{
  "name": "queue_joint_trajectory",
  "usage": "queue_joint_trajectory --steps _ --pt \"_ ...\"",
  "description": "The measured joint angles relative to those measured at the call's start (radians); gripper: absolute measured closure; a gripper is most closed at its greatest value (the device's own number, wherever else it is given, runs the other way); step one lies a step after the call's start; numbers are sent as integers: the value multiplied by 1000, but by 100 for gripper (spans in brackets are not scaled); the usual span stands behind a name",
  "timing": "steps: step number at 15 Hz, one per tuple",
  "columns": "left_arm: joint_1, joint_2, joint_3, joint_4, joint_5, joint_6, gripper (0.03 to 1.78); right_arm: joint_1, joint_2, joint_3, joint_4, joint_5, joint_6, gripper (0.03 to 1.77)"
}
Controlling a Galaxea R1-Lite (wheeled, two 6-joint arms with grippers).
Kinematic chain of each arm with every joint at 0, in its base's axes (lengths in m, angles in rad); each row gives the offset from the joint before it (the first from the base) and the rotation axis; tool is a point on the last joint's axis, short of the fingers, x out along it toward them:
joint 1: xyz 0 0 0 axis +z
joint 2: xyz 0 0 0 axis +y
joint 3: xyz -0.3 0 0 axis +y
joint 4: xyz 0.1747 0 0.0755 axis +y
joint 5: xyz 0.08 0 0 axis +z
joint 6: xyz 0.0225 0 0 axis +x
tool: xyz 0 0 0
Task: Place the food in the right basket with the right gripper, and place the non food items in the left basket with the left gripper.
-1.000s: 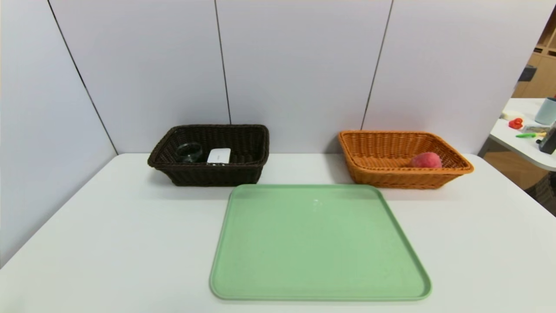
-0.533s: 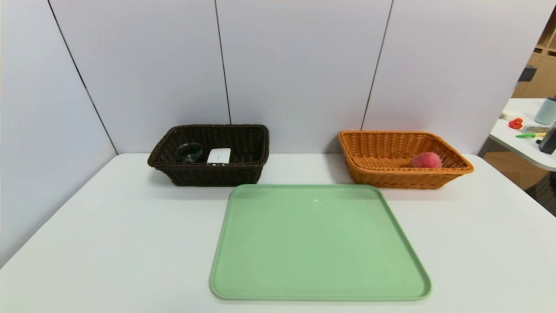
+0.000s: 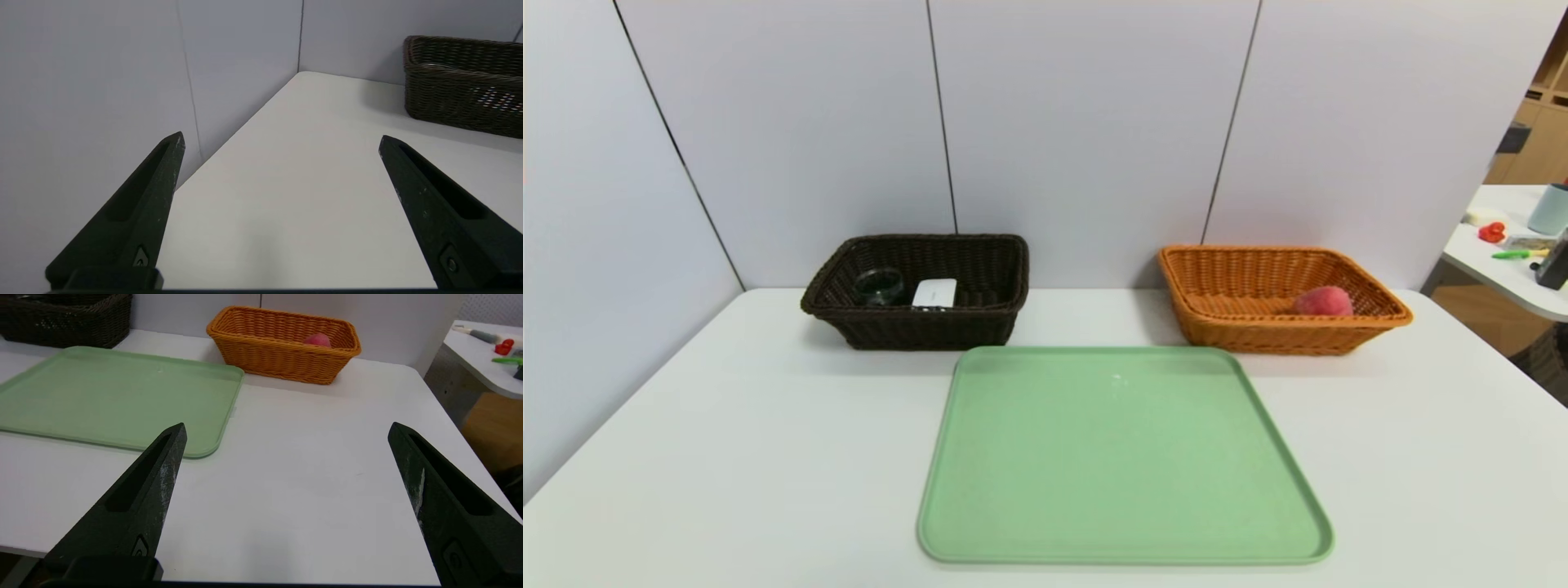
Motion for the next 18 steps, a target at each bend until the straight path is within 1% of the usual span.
queue_joint_trajectory --steps 1,2,4,5,6,7,8,9,11,12,13,15,16,17,18 --pt "0 -1 29 -48 -32 17 12 0 -4 47 -54 11 -7 10" --pt "0 -2 60 -111 -63 33 12 0 -7 113 -145 16 -18 10" --pt "0 -2 107 -218 -113 39 12 0 -9 280 -370 18 -49 10" --pt "0 -2 116 -231 -120 36 12 0 -10 369 -508 18 -67 10" --pt "0 -2 121 -225 -124 31 12 0 -10 427 -626 16 -78 10" --pt "0 -2 122 -216 -134 23 12 0 -10 457 -707 10 -83 10" --pt "0 -2 125 -191 -153 10 12 0 -10 473 -721 1 -87 10" --pt "0 -2 125 -166 -165 6 12 0 -10 480 -688 -9 -88 10" --pt "0 -2 126 -139 -182 -4 12 0 -10 487 -543 -49 -87 10" --pt "0 -2 126 -124 -202 -20 12 0 -10 488 -485 -56 -81 10" --pt "0 -2 126 -116 -229 -38 12 0 -10 488 -462 -55 -71 10" --pt "0 -2 126 -105 -279 -53 12 0 -10 488 -458 -53 -43 10" --pt "0 -2 126 -87 -313 -67 12 0 -10 487 -456 -55 -36 10" --pt "0 -2 126 -58 -349 -78 12 0 -10 487 -456 -56 -22 10" --pt "0 -2 126 -12 -369 -81 12 0 -10 487 -456 -57 -16 10"
